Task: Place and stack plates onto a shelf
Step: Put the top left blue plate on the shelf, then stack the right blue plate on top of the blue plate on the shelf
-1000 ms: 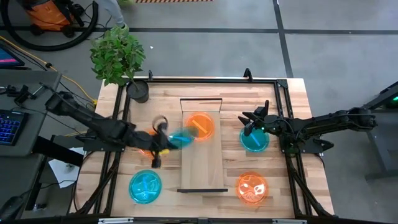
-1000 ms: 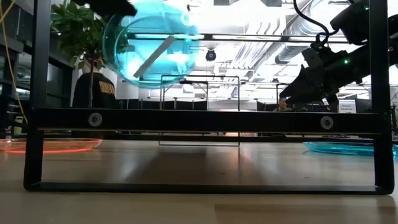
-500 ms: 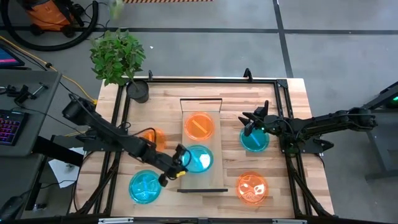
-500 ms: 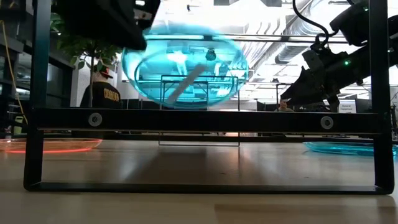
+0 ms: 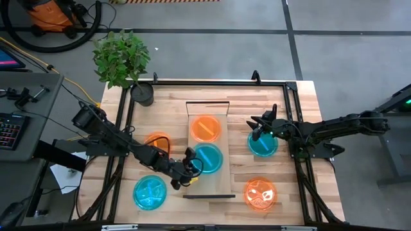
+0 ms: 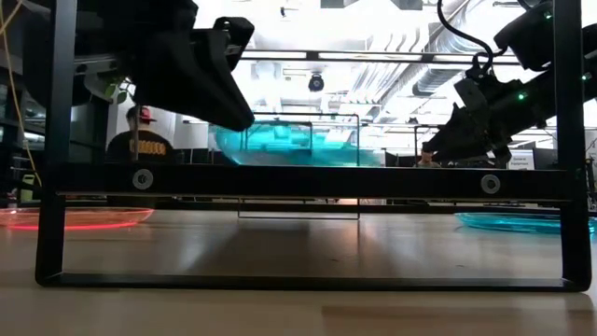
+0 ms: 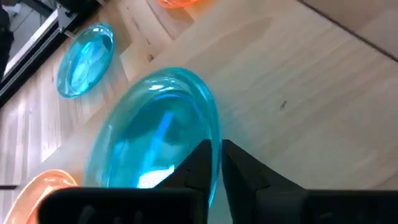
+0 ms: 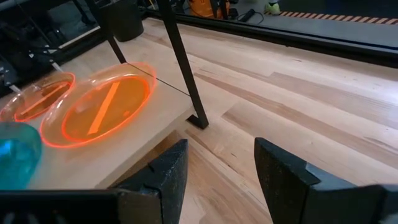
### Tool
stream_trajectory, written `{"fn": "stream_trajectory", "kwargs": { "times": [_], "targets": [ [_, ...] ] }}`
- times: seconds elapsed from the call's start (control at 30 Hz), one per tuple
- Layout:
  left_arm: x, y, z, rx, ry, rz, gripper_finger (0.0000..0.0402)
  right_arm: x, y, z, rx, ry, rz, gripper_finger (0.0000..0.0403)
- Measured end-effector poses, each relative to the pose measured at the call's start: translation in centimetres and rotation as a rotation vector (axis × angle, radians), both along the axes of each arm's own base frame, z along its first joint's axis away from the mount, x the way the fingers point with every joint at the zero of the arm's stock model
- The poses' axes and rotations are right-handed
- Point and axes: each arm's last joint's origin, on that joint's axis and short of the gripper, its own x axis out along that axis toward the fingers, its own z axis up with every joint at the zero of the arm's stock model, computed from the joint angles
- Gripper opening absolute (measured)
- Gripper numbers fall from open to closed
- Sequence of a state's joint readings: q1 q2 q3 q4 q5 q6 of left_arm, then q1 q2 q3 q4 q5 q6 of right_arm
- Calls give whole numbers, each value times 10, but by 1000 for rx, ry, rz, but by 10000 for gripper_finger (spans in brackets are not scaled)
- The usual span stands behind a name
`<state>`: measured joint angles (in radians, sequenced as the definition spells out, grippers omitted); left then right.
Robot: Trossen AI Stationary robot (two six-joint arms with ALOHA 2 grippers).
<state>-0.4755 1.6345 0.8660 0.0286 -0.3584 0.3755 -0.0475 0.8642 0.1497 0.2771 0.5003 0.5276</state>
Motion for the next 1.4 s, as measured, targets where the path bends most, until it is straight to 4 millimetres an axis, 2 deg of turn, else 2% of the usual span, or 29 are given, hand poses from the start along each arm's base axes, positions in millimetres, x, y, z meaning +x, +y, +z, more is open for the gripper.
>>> {"fn": "stream_trajectory", "kwargs": {
  "times": [0.37,0.57,0.67,0.73,0.87,1.03,1.17,1.4],
  "targets": [
    [-1,8,4,-27,-1,86,137,0,0,0,13,-8,-1,167],
    [-23,22,42,-81,-46,226,154,1,0,0,116,-6,19,167],
    [-43,33,63,-192,-100,282,154,0,-1,6,206,146,-19,167],
    [-57,40,68,-267,-173,293,154,-6,-2,11,252,300,-84,167],
    [-83,52,61,-412,-382,272,154,-19,-3,23,319,462,-268,167],
    [-106,64,43,-518,-597,254,154,-36,0,11,415,596,-399,167],
    [-114,68,41,-555,-665,242,154,-47,2,-5,470,647,-437,167],
    [-114,68,42,-557,-677,239,154,-45,2,-9,503,637,-405,167]
  ]
}}
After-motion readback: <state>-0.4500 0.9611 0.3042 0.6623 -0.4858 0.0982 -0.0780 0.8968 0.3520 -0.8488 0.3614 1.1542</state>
